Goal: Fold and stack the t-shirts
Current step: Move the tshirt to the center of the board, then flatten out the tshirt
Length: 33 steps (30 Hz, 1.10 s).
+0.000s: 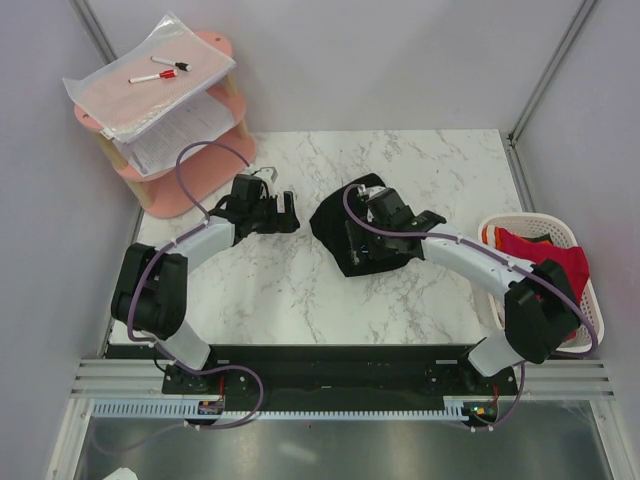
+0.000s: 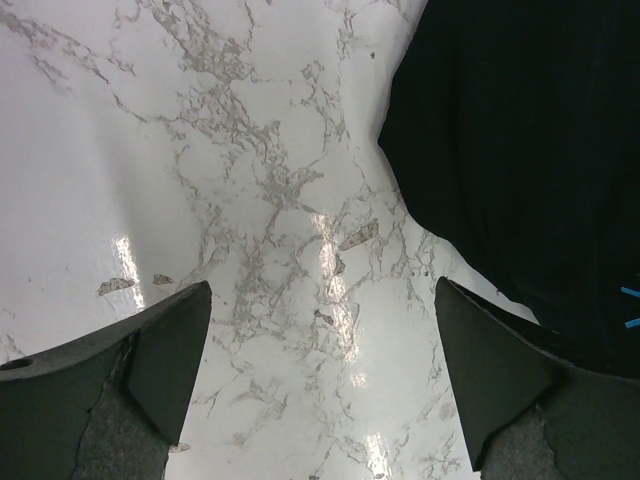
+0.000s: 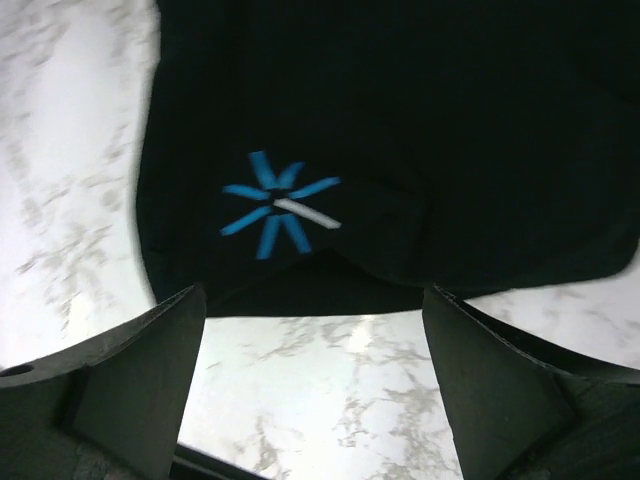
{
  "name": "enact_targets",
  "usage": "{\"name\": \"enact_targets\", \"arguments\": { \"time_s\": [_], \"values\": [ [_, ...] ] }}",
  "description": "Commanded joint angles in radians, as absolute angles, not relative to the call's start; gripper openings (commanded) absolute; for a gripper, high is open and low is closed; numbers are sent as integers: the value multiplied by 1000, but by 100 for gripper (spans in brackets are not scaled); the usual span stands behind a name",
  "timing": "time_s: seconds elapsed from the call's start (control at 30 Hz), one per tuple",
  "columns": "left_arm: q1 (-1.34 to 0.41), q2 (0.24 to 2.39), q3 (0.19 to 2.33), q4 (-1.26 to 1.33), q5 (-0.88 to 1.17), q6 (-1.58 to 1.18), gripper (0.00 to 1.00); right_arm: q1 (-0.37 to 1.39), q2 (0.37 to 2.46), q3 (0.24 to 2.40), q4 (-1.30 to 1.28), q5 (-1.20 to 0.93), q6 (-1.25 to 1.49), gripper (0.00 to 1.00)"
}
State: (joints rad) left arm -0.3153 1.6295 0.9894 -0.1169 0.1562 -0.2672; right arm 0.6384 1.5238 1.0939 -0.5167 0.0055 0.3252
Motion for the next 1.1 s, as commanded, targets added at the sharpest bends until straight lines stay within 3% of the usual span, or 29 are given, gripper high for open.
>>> {"name": "enact_targets", "arguments": {
  "time_s": [0.0, 0.27, 0.73, 1.07],
  "values": [
    [-313, 1623, 1011, -84, 193, -282, 100, 537, 1471, 1068, -515, 247, 382, 94],
    [-311, 1595, 991, -77, 195, -288, 100, 266, 1503, 1008, -336, 207, 390, 92],
    [-311, 1551, 963, -80, 189, -285, 100, 238, 1805, 1149, -49, -58, 402, 92],
    [-311, 1529, 959, -101, 164, -270, 100, 232, 2022, 1233, 17, -92, 420, 86]
  ]
}}
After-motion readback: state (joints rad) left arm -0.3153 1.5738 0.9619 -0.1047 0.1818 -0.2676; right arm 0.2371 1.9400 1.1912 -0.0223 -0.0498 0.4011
